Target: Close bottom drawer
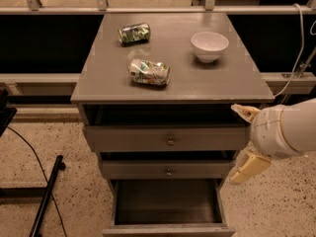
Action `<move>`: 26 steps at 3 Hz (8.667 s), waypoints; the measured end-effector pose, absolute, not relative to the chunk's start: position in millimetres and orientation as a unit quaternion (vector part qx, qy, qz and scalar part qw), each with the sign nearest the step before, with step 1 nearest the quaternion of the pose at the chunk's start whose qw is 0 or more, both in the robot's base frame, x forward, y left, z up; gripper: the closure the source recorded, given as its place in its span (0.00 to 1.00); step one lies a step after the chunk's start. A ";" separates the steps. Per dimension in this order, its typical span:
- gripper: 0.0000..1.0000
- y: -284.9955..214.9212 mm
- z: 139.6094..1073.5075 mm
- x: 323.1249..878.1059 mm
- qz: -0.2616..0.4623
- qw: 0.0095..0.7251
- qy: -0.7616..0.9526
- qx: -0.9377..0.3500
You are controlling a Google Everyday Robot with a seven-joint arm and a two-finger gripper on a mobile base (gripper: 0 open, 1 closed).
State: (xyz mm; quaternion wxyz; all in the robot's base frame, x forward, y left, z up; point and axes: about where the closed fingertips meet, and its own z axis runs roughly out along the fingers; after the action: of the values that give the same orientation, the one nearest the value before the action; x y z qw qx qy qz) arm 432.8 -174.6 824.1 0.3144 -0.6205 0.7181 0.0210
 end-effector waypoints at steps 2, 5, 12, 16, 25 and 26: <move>0.00 -159.7 745.0 432.9 0.088 0.269 0.709 -0.645; 0.00 -140.4 610.8 420.5 0.248 0.326 0.591 -0.695; 0.00 -138.4 462.7 432.4 0.094 0.407 0.611 -0.672; 0.00 -135.0 384.0 455.9 0.092 0.412 0.623 -0.658; 1.00 -144.6 164.1 382.8 0.200 0.390 0.685 -0.582; 1.00 -139.5 162.9 392.0 0.171 0.402 0.680 -0.589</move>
Offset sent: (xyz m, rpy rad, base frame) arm 0.0126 0.0186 -0.2148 0.1455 0.3261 0.2001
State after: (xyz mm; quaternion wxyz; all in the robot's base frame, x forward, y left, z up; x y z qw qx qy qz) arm 392.0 -139.5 162.9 0.4023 -0.5892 0.6796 0.1708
